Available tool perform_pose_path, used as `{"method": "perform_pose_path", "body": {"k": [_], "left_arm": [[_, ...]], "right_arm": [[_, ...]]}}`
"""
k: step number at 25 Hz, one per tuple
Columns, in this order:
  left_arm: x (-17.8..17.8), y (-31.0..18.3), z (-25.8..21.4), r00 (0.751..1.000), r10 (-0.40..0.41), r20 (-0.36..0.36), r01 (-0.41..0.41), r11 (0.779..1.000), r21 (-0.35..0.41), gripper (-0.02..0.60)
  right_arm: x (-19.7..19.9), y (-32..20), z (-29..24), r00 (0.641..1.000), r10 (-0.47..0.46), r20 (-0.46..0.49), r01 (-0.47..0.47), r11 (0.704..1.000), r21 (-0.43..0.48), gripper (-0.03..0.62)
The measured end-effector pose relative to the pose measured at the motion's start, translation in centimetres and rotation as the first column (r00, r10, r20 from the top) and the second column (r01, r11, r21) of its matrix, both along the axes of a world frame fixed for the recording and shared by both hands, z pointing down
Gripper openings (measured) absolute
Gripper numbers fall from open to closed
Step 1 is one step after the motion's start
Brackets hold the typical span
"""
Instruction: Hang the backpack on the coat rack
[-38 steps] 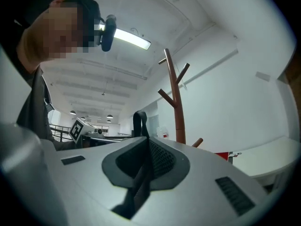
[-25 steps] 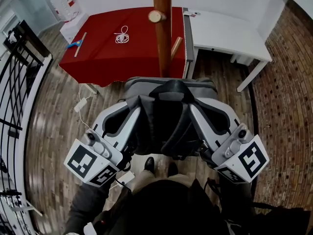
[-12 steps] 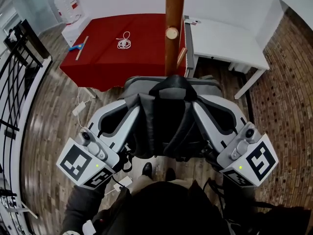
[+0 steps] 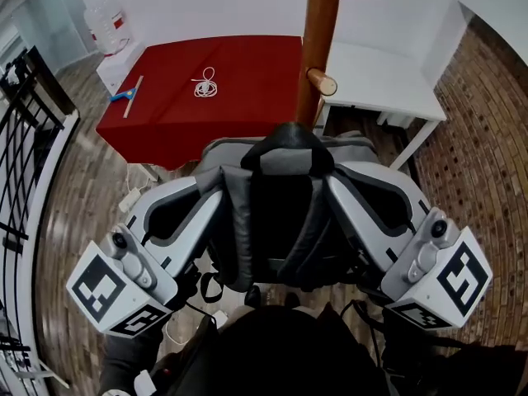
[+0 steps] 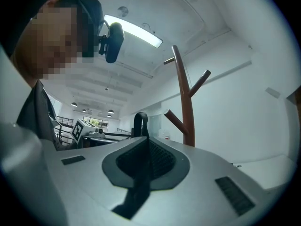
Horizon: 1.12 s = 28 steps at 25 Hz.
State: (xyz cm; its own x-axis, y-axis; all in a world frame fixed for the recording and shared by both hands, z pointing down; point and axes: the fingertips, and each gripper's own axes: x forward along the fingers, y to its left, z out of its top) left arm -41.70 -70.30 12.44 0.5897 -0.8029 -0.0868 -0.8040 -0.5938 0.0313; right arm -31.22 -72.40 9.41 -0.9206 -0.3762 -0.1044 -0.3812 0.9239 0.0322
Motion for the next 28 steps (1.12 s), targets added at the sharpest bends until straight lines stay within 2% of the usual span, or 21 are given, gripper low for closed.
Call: {"method": "perform_pose_path", "body": {"k": [5, 8, 13, 17, 21, 28], "left_arm": [[-1.4, 0.4, -4.1, 0.997, 0.009, 0.078, -0.016, 0.996, 0.088, 0.044], [-1.6, -1.0, -5.4, 0.991, 0.012, 0.133, -0.026, 0.994, 0.106, 0.044], [1.0, -5.3, -7.2, 0.986, 0.071, 0.154, -0.082, 0.994, 0.07, 0.044], [1.5, -5.1, -7.5, 0.979, 0.121, 0.161, -0.131, 0.99, 0.055, 0.044], [1.2, -5.6, -6.9, 0.978, 0.167, 0.123, -0.168, 0.986, -0.004, 0.044], [0.6, -7.2, -4.4, 0.979, 0.191, 0.071, -0.183, 0.977, -0.109, 0.044]], "right_arm": [[-0.9, 0.0, -2.4, 0.995, 0.003, 0.098, 0.0, 1.0, -0.028, 0.017], [-1.1, -1.1, -3.0, 0.99, 0.027, 0.14, -0.019, 0.998, -0.057, 0.015], [1.7, -4.7, -4.5, 0.982, 0.079, 0.172, -0.063, 0.993, -0.098, 0.015], [2.2, -4.5, -5.0, 0.977, 0.118, 0.179, -0.099, 0.989, -0.11, 0.015], [2.1, -4.9, -4.8, 0.977, 0.141, 0.157, -0.122, 0.985, -0.126, 0.015], [1.4, -6.5, -2.9, 0.987, 0.103, 0.12, -0.077, 0.976, -0.204, 0.015]]}}
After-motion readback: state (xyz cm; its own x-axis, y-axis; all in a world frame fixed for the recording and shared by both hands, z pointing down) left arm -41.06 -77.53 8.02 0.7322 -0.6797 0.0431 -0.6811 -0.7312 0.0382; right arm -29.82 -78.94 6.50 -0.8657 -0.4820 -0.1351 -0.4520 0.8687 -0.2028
